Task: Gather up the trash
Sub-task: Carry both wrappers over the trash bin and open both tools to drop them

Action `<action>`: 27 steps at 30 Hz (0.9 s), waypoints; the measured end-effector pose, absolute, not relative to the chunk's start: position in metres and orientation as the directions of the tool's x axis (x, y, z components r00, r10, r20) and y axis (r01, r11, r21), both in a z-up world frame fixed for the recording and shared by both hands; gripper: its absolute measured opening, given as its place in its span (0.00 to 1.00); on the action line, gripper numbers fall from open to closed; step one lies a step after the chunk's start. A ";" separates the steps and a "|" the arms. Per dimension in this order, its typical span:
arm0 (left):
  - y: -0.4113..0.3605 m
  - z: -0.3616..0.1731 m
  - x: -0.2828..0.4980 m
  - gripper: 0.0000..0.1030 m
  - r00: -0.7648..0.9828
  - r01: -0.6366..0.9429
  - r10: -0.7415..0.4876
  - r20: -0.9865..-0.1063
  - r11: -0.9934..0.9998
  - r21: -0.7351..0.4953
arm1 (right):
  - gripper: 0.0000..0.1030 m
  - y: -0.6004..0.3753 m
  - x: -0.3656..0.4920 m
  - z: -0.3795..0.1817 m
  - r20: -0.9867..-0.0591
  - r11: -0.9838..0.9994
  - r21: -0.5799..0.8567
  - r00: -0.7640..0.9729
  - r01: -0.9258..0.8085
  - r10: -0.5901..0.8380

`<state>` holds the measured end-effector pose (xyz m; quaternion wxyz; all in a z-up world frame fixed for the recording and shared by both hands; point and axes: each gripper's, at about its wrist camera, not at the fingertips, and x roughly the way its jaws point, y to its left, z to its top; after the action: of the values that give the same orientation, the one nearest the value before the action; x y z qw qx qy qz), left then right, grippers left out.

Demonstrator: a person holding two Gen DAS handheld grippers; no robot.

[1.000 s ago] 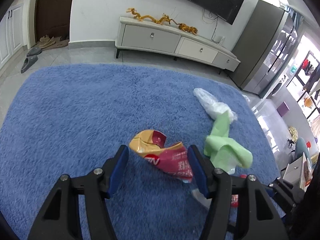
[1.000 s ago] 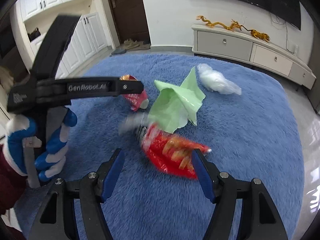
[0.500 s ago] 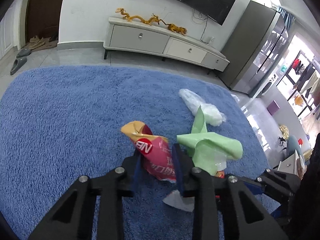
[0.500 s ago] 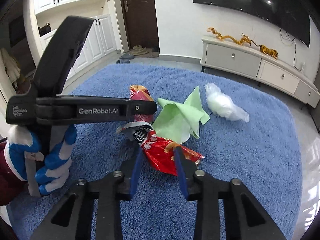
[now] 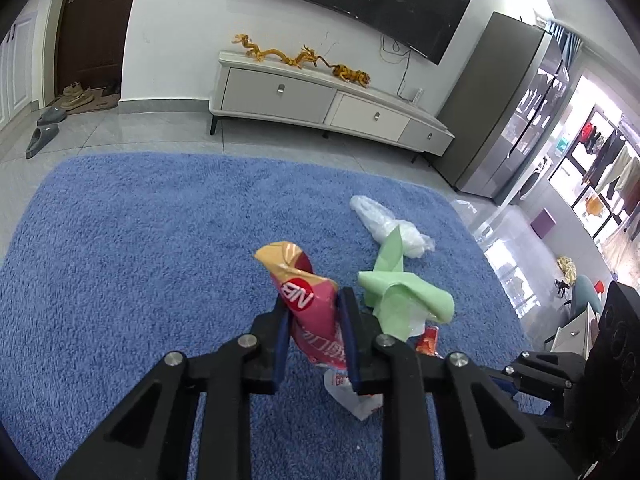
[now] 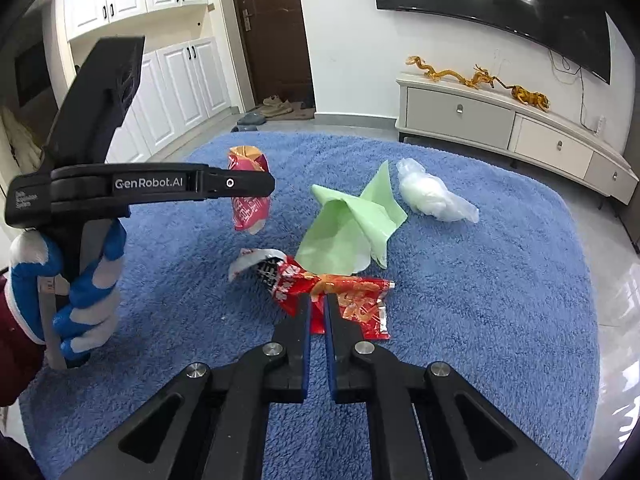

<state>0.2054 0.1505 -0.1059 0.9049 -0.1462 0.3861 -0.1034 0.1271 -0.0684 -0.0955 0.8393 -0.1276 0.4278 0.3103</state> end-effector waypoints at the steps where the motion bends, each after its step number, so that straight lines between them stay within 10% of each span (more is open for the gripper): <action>1: 0.152 -0.105 0.205 0.21 0.682 0.074 -0.300 -0.667 0.935 -0.346 | 0.26 -0.068 0.127 -0.094 -0.795 0.775 0.048 0.446 -0.630 0.412; 4: 0.155 -0.105 0.202 0.21 0.685 0.074 -0.304 -0.662 0.933 -0.351 | 0.66 -0.069 0.128 -0.091 -0.781 0.787 0.039 0.473 -0.616 0.409; 19: 0.170 -0.109 0.198 0.21 0.691 0.055 -0.319 -0.649 0.918 -0.392 | 0.71 -0.041 0.165 -0.128 -0.847 0.766 -0.013 0.414 -0.642 0.333; 27: 0.170 -0.107 0.190 0.21 0.694 0.054 -0.316 -0.647 0.919 -0.390 | 0.24 -0.056 0.170 -0.122 -0.828 0.806 0.006 0.450 -0.591 0.336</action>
<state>0.1902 0.1705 -0.1067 0.9038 -0.1731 0.3778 -0.1025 0.1701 -0.0558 -0.1220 0.8393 -0.1434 0.4459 0.2762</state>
